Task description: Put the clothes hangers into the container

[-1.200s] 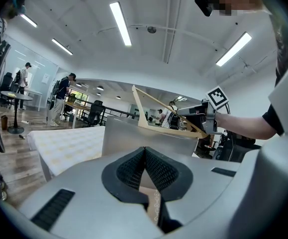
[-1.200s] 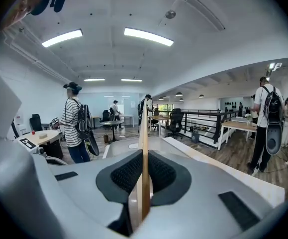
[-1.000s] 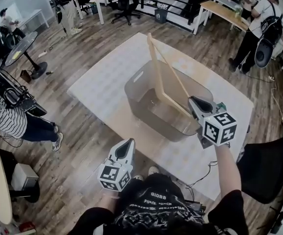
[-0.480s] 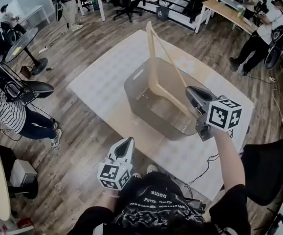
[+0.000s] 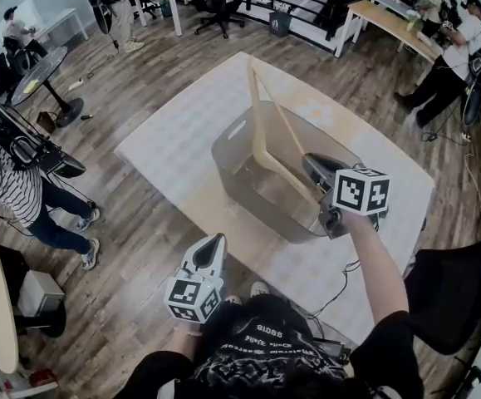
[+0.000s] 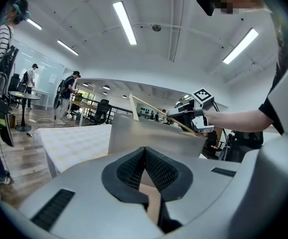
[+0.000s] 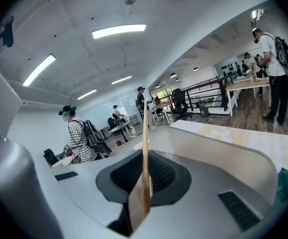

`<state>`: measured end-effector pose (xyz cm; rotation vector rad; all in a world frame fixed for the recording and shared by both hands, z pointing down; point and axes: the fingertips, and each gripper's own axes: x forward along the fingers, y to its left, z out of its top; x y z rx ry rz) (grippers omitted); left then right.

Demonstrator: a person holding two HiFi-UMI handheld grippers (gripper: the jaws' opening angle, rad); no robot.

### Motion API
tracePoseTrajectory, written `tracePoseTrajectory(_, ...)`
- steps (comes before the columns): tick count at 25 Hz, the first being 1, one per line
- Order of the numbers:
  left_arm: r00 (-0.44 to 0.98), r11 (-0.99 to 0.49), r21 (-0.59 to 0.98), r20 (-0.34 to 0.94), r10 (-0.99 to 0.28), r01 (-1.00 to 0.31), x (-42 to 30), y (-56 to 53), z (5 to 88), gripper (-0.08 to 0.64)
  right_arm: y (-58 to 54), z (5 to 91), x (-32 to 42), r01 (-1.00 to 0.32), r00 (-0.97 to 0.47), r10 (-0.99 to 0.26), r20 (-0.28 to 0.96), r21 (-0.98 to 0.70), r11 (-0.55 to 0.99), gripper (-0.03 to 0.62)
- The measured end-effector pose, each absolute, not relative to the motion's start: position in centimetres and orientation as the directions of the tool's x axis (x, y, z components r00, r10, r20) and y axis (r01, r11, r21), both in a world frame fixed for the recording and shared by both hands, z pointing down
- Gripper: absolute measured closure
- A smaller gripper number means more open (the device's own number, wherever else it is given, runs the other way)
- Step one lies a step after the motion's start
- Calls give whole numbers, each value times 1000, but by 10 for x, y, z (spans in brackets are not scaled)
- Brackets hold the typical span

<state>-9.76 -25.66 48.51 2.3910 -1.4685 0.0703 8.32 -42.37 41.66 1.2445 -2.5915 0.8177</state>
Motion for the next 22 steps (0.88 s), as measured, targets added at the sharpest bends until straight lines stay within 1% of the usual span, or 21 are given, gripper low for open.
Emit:
tracePoseTrajectory(6,472,-419,250,213,-855,-873,-93,-266,487,540,-437,434,80,-755,-634,-677,374,-487,438,549)
tracePoseTrajectory(10,465,-410,251,225,-856,-877,-97,-269,489,540,-440,447,79,-767,-622,-673,401,-483,421,549)
tracePoseTrajectory(15,442,-387,250,227,-868,-887,-108,-274,493,540,-450,450,76,-754,-623,-690,369,-516,406,549)
tracePoseTrajectory(18,442,-386,250,232,-866,-888,-107,-274,496,540,-453,457,80,-753,-609,-702,370,-549,363,548)
tracePoseTrajectory(22,453,-397,248,234,-861,-883,-99,-276,491,540,-453,468,80,-770,-601,-686,412,-527,358,548)
